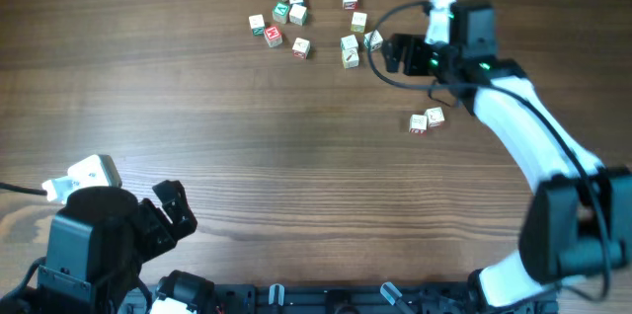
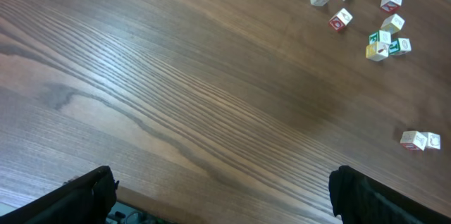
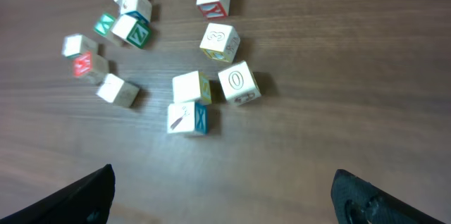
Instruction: Form a circle
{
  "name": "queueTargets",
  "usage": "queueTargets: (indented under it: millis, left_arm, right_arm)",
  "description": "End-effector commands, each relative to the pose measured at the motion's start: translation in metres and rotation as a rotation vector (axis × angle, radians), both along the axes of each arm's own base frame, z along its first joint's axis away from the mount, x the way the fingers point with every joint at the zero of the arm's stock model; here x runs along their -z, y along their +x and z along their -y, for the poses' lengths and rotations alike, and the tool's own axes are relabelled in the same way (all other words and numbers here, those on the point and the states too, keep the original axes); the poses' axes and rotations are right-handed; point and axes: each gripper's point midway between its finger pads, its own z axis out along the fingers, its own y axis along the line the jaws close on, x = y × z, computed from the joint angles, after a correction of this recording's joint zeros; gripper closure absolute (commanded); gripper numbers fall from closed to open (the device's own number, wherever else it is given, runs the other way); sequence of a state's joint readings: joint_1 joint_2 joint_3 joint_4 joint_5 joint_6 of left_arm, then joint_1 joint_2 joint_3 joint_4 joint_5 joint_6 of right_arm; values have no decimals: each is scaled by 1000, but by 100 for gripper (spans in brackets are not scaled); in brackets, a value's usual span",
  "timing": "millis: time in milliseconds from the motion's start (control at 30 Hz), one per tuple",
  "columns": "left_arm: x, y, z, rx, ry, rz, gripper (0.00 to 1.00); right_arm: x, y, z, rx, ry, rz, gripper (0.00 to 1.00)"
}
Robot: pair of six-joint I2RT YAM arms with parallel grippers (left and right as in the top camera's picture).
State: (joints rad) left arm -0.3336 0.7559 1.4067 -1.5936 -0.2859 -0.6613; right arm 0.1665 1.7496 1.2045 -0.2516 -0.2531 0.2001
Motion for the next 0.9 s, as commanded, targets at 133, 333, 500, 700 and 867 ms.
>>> queueTargets:
  millis: [133, 333, 500, 700, 867]
  left_arm:
    - [0, 1, 0, -12, -12, -1, 0]
    - [0, 1, 0, -12, -12, -1, 0]
    - [0, 1, 0, -12, -12, -1, 0]
    - [0, 1, 0, -12, -12, -1, 0]
    - [0, 1, 0, -12, -12, -1, 0]
  right_arm:
    - [96, 66, -17, -112, -151, 35, 5]
    - [113, 85, -37, -134, -189, 148, 8]
    - [129, 91, -27, -129, -276, 169, 29]
    - [142, 81, -33, -200, -277, 135, 48]
    - [125, 83, -33, -191, -275, 153, 74]
